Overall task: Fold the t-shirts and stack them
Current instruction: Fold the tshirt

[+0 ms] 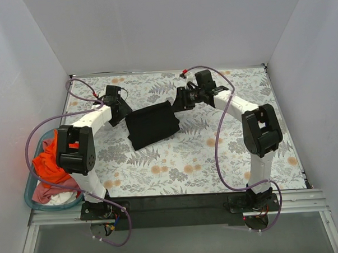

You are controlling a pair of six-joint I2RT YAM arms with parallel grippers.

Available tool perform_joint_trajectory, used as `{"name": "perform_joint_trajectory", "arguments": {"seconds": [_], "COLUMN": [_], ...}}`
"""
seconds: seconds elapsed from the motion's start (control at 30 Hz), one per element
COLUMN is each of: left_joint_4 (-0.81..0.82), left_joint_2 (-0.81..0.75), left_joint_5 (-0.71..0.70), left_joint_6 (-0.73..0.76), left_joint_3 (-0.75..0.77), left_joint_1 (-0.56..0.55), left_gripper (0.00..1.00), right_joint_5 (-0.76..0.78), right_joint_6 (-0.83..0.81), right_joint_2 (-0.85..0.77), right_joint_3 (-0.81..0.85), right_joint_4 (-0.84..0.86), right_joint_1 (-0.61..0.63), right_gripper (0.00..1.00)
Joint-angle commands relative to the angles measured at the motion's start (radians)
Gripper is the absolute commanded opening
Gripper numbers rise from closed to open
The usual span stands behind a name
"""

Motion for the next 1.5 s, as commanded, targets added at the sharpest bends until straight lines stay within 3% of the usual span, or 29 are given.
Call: {"name": "perform_joint_trajectory", "arguments": {"seconds": [0.0, 0.17, 0.23, 0.37, 0.53, 0.73, 0.9, 1.03, 1.23, 1.33, 1.47], "left_joint_4": [0.002, 0.003, 0.008, 0.092, 0.143, 0.16, 0.126, 0.051, -0.03, -0.006, 0.048], "left_joint_2": [-0.072, -0.219, -0.265, -0.348, -0.276, -0.134, -0.13, -0.146, -0.34, -0.434, -0.428], "left_joint_5": [0.027, 0.116, 0.147, 0.263, 0.26, 0.279, 0.305, 0.374, 0.424, 0.409, 0.372], "left_joint_6": [0.002, 0.032, 0.031, -0.023, -0.079, -0.129, -0.139, -0.101, -0.087, -0.093, -0.095], "left_joint_3": [0.042, -0.031, -0.098, -0.253, -0.356, -0.415, -0.458, -0.459, -0.543, -0.524, -0.427], "left_joint_1": [-0.003, -0.084, -0.127, -0.166, -0.168, -0.115, -0.083, -0.085, -0.128, -0.126, -0.111], "left_gripper": [0.66, 0.65, 0.59, 0.48, 0.38, 0.36, 0.35, 0.35, 0.37, 0.4, 0.41], "right_joint_5": [-0.111, -0.19, -0.22, -0.235, -0.223, -0.185, -0.158, -0.162, -0.161, -0.18, -0.189], "right_joint_6": [0.062, 0.174, 0.238, 0.245, 0.252, 0.298, 0.326, 0.344, 0.354, 0.34, 0.328], "right_joint_2": [-0.015, -0.046, -0.052, -0.024, 0.08, 0.232, 0.289, 0.227, 0.007, -0.07, -0.092], "right_joint_3": [-0.034, -0.13, -0.196, -0.235, -0.209, -0.163, -0.228, -0.346, -0.578, -0.56, -0.434], "right_joint_4": [0.13, 0.272, 0.369, 0.408, 0.458, 0.483, 0.486, 0.478, 0.475, 0.477, 0.478], "right_joint_1": [0.013, 0.036, 0.047, 0.076, 0.074, 0.05, 0.021, 0.014, 0.014, 0.014, 0.014], "right_gripper": [0.5, 0.5, 0.5, 0.5, 0.49, 0.48, 0.47, 0.45, 0.45, 0.45, 0.45]}}
